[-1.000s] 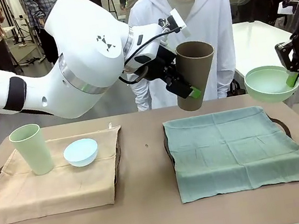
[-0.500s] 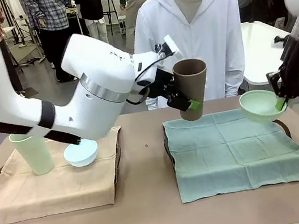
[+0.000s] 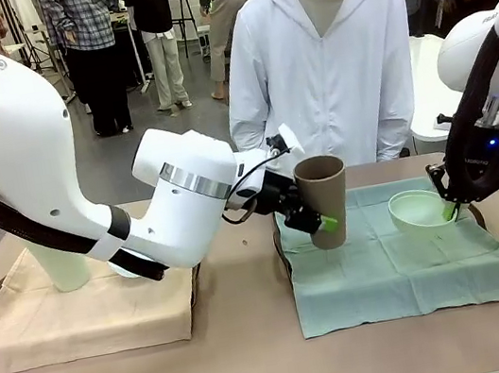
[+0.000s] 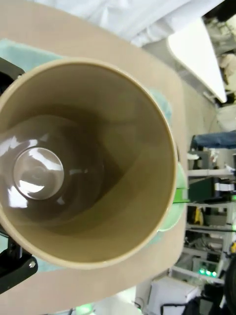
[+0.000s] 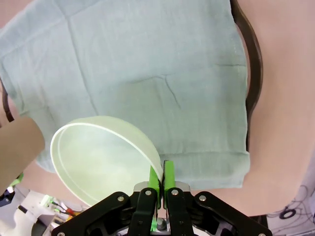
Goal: Set up a tray with a mat and arrange the tableware.
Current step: Place the Picnic Bowl and Reusable plastic cup back onto the Handle tray in front of the human's position.
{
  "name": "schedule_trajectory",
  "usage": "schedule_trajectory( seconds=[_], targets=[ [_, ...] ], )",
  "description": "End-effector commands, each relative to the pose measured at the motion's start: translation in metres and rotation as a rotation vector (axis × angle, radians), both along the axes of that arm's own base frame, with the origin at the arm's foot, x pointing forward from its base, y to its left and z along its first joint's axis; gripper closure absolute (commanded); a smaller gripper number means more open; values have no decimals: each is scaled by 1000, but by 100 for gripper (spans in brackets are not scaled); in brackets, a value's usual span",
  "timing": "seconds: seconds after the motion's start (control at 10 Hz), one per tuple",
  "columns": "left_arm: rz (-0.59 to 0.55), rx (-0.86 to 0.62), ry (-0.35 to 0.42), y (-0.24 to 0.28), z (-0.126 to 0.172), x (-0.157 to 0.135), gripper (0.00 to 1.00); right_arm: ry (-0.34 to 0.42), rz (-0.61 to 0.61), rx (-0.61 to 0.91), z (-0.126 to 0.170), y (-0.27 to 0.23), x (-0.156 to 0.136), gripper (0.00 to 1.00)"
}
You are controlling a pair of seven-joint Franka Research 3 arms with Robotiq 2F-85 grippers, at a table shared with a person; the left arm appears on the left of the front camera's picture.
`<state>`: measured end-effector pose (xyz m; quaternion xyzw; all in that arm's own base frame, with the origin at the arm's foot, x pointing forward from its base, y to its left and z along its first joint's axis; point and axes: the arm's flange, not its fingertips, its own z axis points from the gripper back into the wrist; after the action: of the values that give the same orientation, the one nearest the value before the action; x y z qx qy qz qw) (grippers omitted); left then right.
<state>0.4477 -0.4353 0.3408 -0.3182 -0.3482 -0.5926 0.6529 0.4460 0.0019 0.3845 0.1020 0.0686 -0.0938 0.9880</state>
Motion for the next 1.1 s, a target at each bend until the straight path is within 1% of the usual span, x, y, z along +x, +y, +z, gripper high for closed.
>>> schedule_trajectory(
  seconds=[0.0,0.1,0.3,0.4,0.5,0.6,0.8,1.0],
  targets=[
    [14,1,31,3,13,0,16,8,-34,-9,9,4,5,96],
    [0,0,0,0,0,0,16,0,0,0,0,0,0,96],
    [3,5,15,2,-4,2,16,0,0,0,0,0,0,96],
    [-46,19,-25,-3,-4,0,16,4,-5,-1,-1,1,1,96],
    [-96,51,-47,-9,-7,-1,16,-30,7,-11,-7,3,6,96],
    [-116,56,-62,-14,-7,-4,16,-45,14,-27,-9,4,8,96],
    [-154,57,-96,-22,-3,-3,16,-97,23,-42,-10,6,12,96],
    [-178,50,-115,-31,-3,0,16,-99,30,-54,-24,9,16,96]
  ],
)
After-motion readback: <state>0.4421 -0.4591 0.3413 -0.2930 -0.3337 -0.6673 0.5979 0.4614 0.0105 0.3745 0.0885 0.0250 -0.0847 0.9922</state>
